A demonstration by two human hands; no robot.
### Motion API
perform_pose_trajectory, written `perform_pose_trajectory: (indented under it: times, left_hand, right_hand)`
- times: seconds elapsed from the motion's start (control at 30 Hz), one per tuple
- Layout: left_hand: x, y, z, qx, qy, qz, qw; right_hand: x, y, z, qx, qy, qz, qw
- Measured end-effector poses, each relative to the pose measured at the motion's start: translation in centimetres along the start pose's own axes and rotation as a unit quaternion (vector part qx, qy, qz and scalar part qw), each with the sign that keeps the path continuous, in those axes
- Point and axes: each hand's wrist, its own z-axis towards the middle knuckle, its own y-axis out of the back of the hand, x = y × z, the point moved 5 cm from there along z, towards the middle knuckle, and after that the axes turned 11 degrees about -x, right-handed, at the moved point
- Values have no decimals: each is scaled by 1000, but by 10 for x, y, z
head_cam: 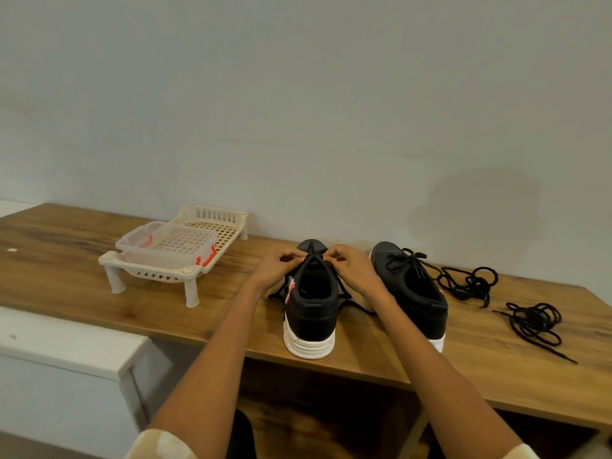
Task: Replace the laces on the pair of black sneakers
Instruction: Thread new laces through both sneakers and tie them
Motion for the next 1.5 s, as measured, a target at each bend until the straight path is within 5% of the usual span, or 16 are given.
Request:
perform_pose_trajectory:
  times: [0.23, 0.47, 0.83, 1.1, 1.5]
  left_hand:
    - [1, 1, 0, 33, -4, -15, 999]
    - [2, 2, 3, 46, -2, -9, 999]
    - [8, -2, 4, 83, 20, -37, 996]
    - [7, 2, 4, 100, 6, -40, 994]
    - [-2, 0, 0, 71, 5, -13, 997]
  right_hand:
    - [1, 0, 1, -31, 8, -43, 999]
    - [-5, 5, 3, 45, 2, 77, 996]
    - [-11, 3, 3, 29, -64, 166, 984]
    - [-1, 11, 2, 45, -4, 54, 998]
    - [-16, 4, 1, 30, -89, 199, 976]
